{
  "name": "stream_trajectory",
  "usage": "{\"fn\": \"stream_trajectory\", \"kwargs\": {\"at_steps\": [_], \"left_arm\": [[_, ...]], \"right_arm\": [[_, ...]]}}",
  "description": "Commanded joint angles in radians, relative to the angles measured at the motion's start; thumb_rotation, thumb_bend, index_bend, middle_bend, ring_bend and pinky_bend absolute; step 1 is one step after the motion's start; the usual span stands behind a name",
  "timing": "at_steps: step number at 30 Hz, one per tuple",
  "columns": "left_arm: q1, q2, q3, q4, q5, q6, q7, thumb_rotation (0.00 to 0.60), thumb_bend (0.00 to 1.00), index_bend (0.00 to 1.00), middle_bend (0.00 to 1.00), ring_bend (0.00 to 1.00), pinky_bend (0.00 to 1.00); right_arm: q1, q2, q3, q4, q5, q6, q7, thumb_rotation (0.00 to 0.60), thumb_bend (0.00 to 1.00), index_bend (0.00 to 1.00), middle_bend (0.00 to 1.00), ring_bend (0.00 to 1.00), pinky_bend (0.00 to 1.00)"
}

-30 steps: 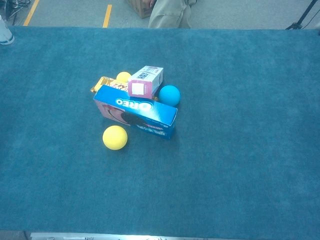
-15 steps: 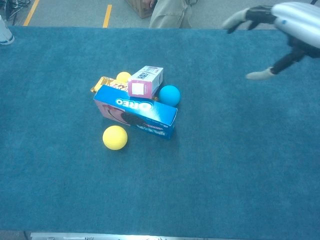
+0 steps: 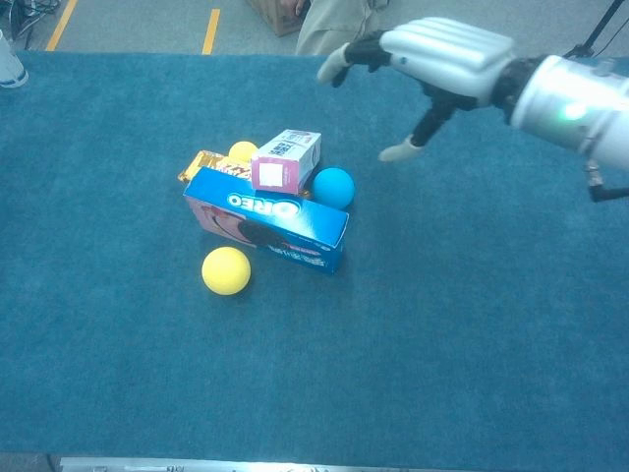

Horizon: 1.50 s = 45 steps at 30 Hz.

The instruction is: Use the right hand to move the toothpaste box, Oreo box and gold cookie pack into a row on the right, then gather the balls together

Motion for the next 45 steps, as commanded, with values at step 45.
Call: {"fn": "stream_trajectory", "kwargs": {"at_steps": [45], "left_arm": [[0.037, 0.029, -0.008, 0.006, -0.035, 0.013, -0.043, 0.600, 0.31, 0.07, 0.10, 0.03, 0.07]], "right_arm": [[0.324, -0.378, -0.052, 0.480, 0.048, -0.143, 0.095, 0.600, 0.00, 0.60, 0.54, 0.45, 0.43]]}}
